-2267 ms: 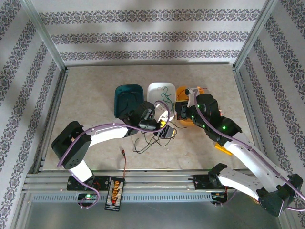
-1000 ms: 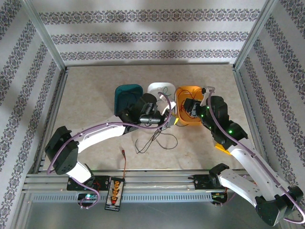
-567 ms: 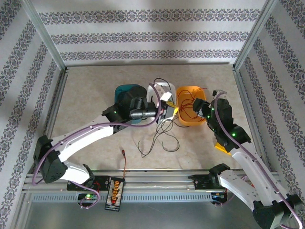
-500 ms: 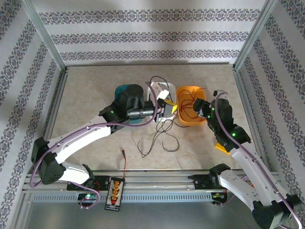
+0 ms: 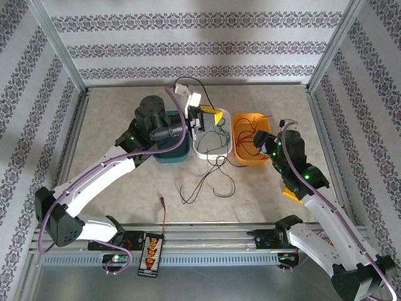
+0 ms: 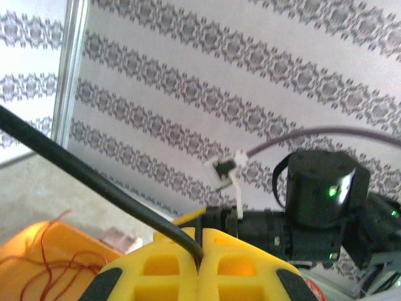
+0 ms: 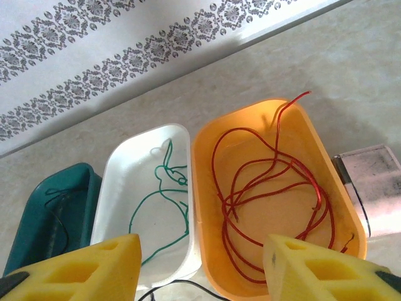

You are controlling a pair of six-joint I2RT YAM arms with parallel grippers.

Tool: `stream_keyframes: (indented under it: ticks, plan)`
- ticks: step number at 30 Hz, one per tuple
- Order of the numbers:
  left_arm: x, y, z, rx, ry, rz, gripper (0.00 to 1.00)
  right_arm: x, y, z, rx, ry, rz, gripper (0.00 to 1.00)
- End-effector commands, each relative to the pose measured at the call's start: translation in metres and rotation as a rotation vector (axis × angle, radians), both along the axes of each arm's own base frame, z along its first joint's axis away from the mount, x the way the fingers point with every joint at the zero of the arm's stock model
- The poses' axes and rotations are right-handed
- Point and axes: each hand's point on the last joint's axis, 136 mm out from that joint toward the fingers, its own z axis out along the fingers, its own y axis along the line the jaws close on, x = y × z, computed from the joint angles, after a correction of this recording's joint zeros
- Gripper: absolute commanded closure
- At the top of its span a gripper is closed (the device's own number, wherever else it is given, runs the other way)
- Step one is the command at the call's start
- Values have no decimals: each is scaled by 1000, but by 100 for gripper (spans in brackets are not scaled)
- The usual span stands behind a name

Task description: Untangle the cables

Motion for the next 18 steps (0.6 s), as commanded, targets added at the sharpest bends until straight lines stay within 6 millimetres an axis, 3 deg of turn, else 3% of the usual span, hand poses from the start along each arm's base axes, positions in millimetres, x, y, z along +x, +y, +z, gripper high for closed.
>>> stream_keyframes:
  ticks: [1,18]
  plan:
    - [-15,19,64,-154,-121,-44,100,-2,0,-7,-10,15,14,46]
    - [-9,62,116,-422,-146,-134,100,-3,-1,-11,-18,21,10,46]
